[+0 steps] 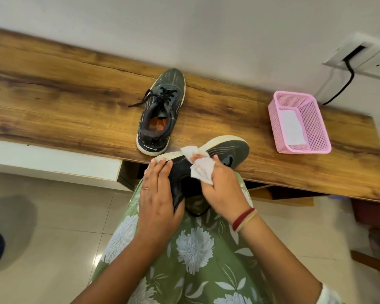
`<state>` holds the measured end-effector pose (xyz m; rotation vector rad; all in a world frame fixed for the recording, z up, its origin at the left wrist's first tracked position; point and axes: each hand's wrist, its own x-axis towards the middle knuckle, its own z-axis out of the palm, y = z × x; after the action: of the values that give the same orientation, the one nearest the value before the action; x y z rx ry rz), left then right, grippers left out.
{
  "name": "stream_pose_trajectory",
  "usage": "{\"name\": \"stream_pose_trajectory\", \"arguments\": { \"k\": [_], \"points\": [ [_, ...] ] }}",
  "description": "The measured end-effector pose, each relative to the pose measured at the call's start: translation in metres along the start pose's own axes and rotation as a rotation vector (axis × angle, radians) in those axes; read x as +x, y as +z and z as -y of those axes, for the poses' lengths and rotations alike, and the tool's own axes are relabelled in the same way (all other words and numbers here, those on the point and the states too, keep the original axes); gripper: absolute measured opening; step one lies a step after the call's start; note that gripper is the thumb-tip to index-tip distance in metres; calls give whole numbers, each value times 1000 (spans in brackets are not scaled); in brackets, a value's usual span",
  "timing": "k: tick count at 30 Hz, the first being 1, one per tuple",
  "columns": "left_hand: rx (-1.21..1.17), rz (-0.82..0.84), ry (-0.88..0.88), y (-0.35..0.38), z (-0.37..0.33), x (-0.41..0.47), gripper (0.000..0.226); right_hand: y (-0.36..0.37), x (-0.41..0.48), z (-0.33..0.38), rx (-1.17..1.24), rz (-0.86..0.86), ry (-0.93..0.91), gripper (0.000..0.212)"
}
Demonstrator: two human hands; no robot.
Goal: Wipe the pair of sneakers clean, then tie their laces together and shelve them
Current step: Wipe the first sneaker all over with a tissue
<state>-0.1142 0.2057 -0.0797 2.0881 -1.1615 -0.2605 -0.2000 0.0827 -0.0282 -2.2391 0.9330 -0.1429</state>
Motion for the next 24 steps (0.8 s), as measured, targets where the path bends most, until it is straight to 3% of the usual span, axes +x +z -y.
{"name": "stream_pose_trajectory", "arguments": {
  "k": [2,6,9,13,17,21,23,24],
  "points": [
    [-4,-1,-5,0,-1,0,68,-2,3,-2,-19,-47,36,45],
    [-5,6,-7,0,0,0,69,4,1,5,26,35,-50,43],
    [-5,9,-3,0,-1,0,69,-3,7,-4,-15,-40,48,42],
    [-9,10,4,0,0,0,73,2,2,0,-62,52,-73,43],
    [-8,4,-7,0,0,1,68,-11,11,-16,-150,-25,44,42],
    [-26,-17,-16,1,2,3,67,-2,-3,-1,259,63,-4,32],
    [-35,-15,-9,0,1,3,66,-16,-3,-7,561,28,147,25],
    [-39,-16,-8,1,1,4,66,-23,0,-17,642,-79,224,23]
  ]
}}
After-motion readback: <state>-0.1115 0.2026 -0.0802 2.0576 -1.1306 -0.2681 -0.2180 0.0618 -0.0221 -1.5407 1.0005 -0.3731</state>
